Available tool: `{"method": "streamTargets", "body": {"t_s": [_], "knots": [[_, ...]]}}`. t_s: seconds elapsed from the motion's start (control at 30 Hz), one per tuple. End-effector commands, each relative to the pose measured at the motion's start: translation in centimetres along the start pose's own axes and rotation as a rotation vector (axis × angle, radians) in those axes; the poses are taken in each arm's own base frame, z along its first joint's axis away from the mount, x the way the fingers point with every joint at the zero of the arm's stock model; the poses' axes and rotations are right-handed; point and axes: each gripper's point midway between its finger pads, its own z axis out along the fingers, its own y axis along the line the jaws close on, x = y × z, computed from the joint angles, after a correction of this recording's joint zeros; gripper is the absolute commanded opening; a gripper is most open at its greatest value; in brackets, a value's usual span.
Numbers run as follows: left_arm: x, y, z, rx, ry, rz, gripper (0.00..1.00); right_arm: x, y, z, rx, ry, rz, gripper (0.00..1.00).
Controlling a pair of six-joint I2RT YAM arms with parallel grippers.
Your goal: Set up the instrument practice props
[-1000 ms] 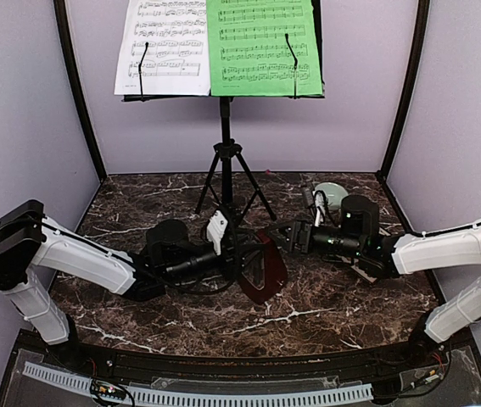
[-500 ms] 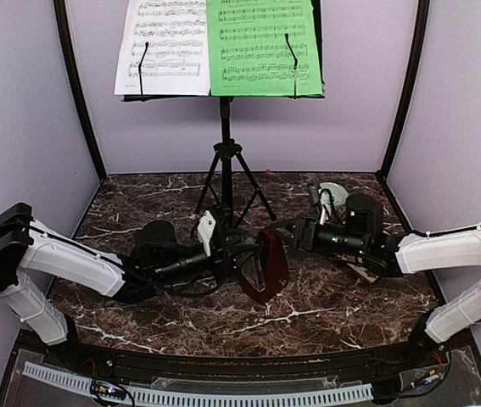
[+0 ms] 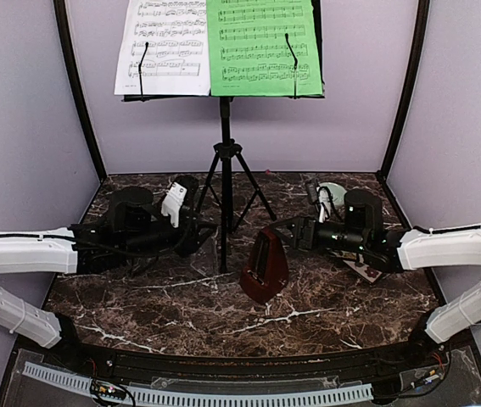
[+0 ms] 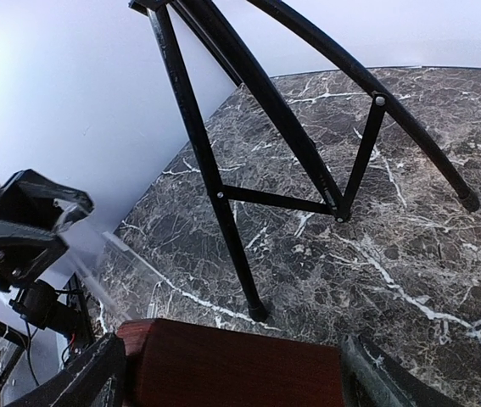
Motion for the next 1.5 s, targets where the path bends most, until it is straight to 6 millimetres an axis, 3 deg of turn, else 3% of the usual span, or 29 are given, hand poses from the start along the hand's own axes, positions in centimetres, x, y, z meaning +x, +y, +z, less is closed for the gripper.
{"method": "streamTargets", "body": {"t_s": [0.0,0.1,0.27,0.47,0.63,0.83,1.2,1.37,1.47], "knots": [[5.0,6.7,-1.8,-0.243,0.333,-0.082,0.01,7.8,-5.9,-0.7,0.217,0.262,0.040,0.87],[6.6,10.1,-2.3,-0.315,0.447,-0.157,0.00,7.8,-5.9,-0.6,0.214,0.264,0.037,0.87],[7.7,13.5,-1.5,-0.356,0.553,-0.243,0.01,7.7,-5.9,-0.6,0.217,0.266,0.035,0.87],[9.4,16.6,0.9,-0.399,0.674,-0.258,0.12,7.7,-5.9,-0.5,0.215,0.255,0.047,0.87],[11.6,19.1,2.6,-0.415,0.733,-0.285,0.13,7.2,-5.5,-0.2,0.199,0.252,0.039,0.87],[13.6,20.6,3.9,-0.436,0.764,-0.317,0.16,6.6,-5.0,0.1,0.182,0.249,0.034,0.88],[11.7,21.7,3.9,-0.477,0.679,-0.297,0.77,5.2,-3.9,0.2,0.151,0.226,0.025,0.90],[10.0,21.1,2.7,-0.469,0.594,-0.294,0.82,4.3,-3.1,0.1,0.130,0.212,0.021,0.91],[8.3,19.2,1.9,-0.381,0.488,-0.287,0.81,3.1,-2.3,-0.3,0.114,0.182,0.013,0.93]]}}
